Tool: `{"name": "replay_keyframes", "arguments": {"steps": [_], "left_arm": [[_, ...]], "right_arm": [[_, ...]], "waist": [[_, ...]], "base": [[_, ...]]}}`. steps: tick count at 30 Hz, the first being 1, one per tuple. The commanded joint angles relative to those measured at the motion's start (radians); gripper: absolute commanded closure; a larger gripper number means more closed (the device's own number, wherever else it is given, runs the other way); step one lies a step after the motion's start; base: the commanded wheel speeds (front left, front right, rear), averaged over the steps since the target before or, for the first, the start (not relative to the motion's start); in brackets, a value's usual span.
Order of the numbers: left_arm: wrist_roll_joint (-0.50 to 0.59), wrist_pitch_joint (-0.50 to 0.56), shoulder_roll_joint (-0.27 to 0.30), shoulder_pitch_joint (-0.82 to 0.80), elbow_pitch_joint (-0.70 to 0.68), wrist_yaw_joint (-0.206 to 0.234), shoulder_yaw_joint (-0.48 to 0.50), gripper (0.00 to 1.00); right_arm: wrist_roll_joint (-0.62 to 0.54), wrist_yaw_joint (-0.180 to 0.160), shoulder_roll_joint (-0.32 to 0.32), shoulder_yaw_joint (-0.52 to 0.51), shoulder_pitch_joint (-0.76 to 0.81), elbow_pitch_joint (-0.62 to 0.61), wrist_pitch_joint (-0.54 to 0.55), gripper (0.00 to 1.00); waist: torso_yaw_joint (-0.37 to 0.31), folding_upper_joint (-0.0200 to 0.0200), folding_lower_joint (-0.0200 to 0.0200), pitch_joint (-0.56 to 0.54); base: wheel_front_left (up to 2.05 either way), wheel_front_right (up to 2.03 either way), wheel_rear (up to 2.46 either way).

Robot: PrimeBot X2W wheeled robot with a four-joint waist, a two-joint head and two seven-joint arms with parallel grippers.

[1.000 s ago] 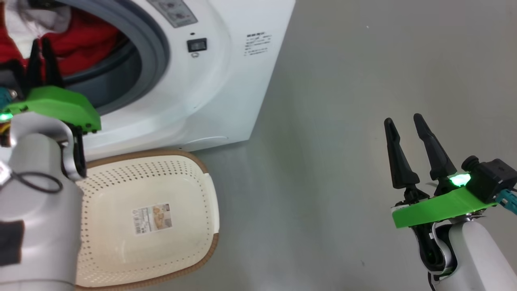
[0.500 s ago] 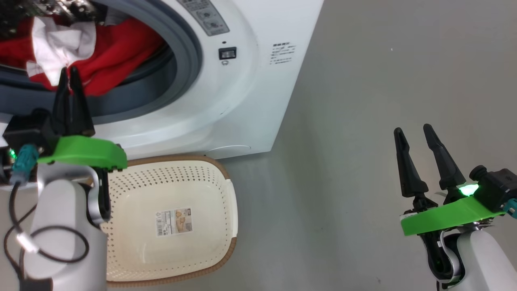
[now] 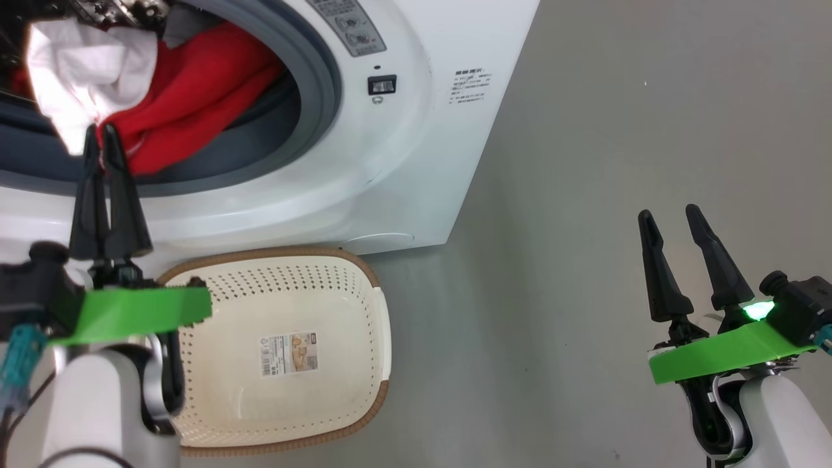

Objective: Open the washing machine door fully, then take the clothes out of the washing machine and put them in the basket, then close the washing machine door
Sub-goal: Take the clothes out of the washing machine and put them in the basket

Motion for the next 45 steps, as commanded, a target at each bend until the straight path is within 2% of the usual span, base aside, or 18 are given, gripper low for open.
{"name": "replay_keyframes", "arguments": {"steps": [1, 13, 17, 27, 33, 45], "left_arm": [[0.001, -0.008, 0.019, 0.017, -0.049, 0.008, 0.02, 1.0], [0.026, -0.008, 0.018, 0.101, -0.371, 0.106, -0.057, 1.0], [0.041, -0.008, 0.018, 0.121, -0.415, 0.127, -0.082, 1.0], [-0.031, -0.008, 0.018, 0.18, -0.248, 0.134, -0.075, 1.0], [-0.084, -0.008, 0.018, 0.192, -0.094, 0.106, -0.065, 1.0], [-0.09, -0.008, 0.018, 0.137, 0.161, 0.066, -0.065, 1.0]], "right_arm": [[-0.009, 0.0, -0.013, 0.013, 0.012, -0.027, -0.006, 0.0], [-0.009, 0.0, -0.015, 0.013, 0.013, -0.027, -0.006, 0.0], [-0.009, 0.0, -0.016, 0.013, 0.016, -0.028, -0.006, 0.0], [-0.006, 0.0, -0.013, 0.026, 0.009, -0.027, -0.006, 0.0], [-0.003, 0.0, -0.011, 0.03, 0.001, -0.028, -0.006, 0.0], [0.001, 0.0, -0.008, 0.03, -0.03, -0.035, -0.006, 0.0]], "waist": [[0.0, 0.0, 0.0, 0.001], [0.001, 0.0, 0.0, 0.003], [0.001, 0.0, 0.0, 0.001], [-0.007, 0.0, 0.0, 0.014], [-0.012, 0.0, 0.0, 0.039], [-0.019, 0.0, 0.0, 0.105]], "base": [[0.0, 0.0, 0.0], [0.0, 0.0, 0.0], [0.0, 0.0, 0.0], [0.0, 0.0, 0.0], [0.0, 0.0, 0.0], [0.0, 0.0, 0.0]]}}
